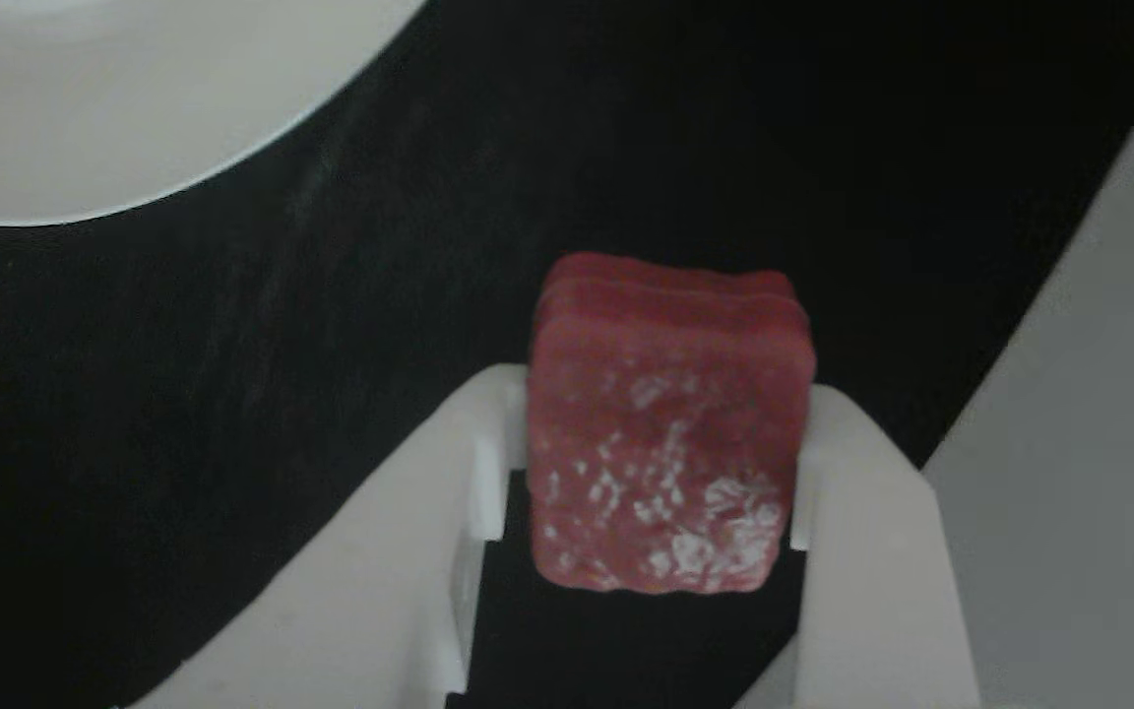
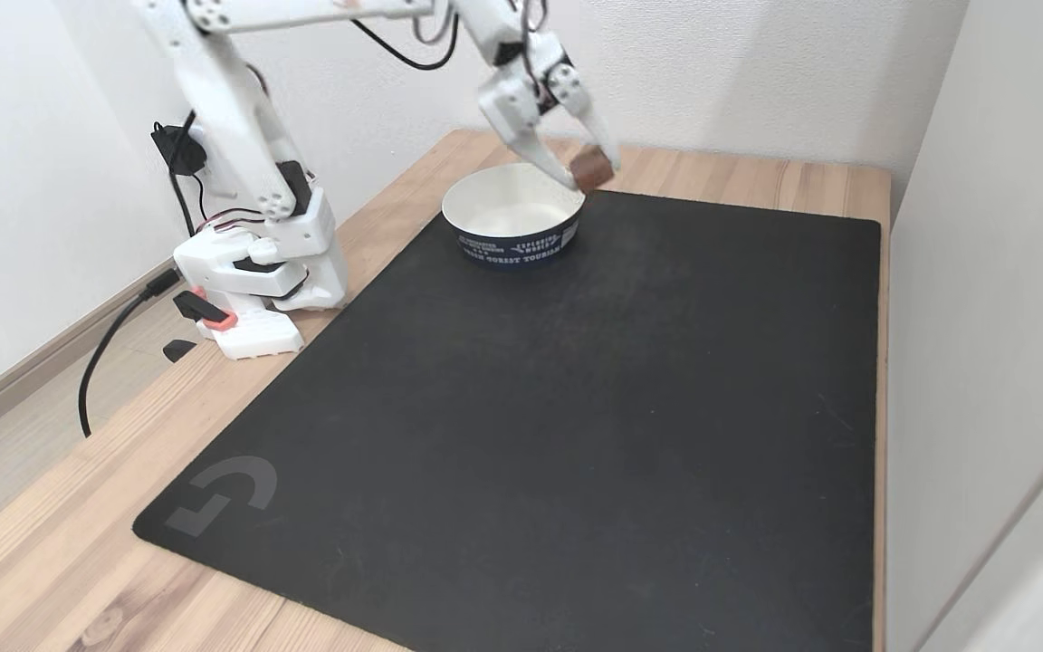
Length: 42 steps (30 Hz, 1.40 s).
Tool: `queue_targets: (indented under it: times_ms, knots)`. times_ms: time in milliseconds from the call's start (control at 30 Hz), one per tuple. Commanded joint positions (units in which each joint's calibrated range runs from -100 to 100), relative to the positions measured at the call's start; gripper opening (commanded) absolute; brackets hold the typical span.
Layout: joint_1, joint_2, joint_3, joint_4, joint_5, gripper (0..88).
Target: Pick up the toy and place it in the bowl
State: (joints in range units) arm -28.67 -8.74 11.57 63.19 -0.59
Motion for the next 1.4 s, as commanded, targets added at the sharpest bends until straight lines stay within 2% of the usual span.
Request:
queue_targets:
  times_ms: [0, 267, 567, 733, 867, 933, 1033, 1067, 1267, 1367]
  knots:
    - [-3.2, -8.8, 8.3, -1.1, -2.8, 2.3]
    - [-11.1, -14.8, 30.7, -13.4, -7.3, 2.3]
    - [-14.9, -14.8, 35.6, -19.4, -8.1, 2.4]
    - [-14.9, -15.1, 39.5, -19.4, -10.4, 2.5]
    - [-14.9, -15.1, 39.5, -19.4, -10.4, 2.8]
    - [-15.0, -15.1, 39.6, -19.4, -10.4, 6.0]
    - [-15.7, -15.1, 39.6, -19.3, -10.0, 22.6]
    - [-15.9, -15.1, 39.6, -19.3, -10.0, 23.3]
    - [-15.9, -15.2, 38.9, -19.3, -10.2, 21.0]
    - [-16.0, -16.2, 36.3, -19.7, -10.1, 13.7]
